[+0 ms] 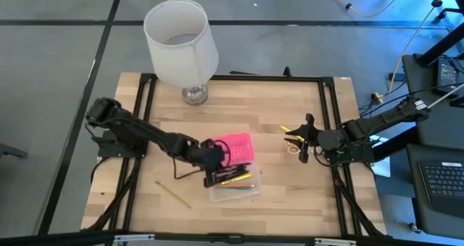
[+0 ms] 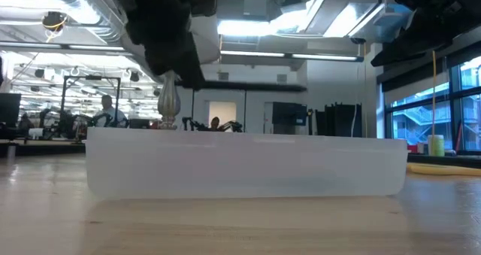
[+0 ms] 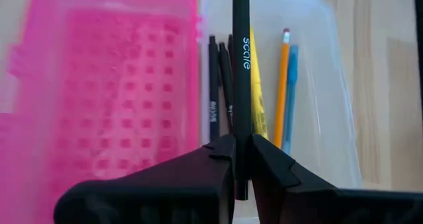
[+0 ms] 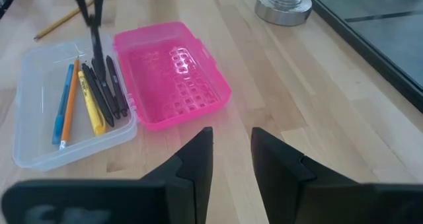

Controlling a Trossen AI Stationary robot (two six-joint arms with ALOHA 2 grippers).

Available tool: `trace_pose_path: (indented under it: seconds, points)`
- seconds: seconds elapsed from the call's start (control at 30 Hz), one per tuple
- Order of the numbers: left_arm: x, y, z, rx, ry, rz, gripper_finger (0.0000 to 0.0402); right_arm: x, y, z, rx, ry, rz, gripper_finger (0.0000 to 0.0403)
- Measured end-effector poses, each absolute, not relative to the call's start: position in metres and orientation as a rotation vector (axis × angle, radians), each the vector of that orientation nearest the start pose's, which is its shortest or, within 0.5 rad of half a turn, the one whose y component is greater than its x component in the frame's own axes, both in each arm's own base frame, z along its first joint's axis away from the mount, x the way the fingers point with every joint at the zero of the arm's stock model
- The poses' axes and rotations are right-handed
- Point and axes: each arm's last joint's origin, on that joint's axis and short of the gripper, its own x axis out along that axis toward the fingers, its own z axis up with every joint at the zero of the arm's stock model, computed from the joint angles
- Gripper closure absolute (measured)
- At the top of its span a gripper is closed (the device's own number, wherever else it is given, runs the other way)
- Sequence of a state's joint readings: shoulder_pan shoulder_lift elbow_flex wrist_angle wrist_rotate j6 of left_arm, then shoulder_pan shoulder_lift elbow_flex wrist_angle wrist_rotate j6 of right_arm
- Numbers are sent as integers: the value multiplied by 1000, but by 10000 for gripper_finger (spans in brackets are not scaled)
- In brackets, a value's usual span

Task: Pick & place school supplies into a supply box
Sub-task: Put the black pen into the transparent supply box

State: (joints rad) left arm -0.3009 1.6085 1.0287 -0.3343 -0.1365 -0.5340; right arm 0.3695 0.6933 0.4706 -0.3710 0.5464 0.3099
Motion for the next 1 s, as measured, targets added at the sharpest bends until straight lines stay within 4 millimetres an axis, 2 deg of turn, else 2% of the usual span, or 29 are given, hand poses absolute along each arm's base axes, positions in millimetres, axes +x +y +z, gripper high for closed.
trace_pose_path:
  seconds: [0.17,0.4,0.67,1.0]
  points:
    - [328,-108,189,-393,958,148,383,141,39,225,39,499,-251,295]
    - [331,-120,167,-478,1017,216,383,141,39,225,66,501,-251,295]
    - [331,-120,164,-480,1019,242,380,141,40,224,79,515,-212,295]
    - [332,-120,164,-481,1016,240,341,141,40,224,79,514,-212,295]
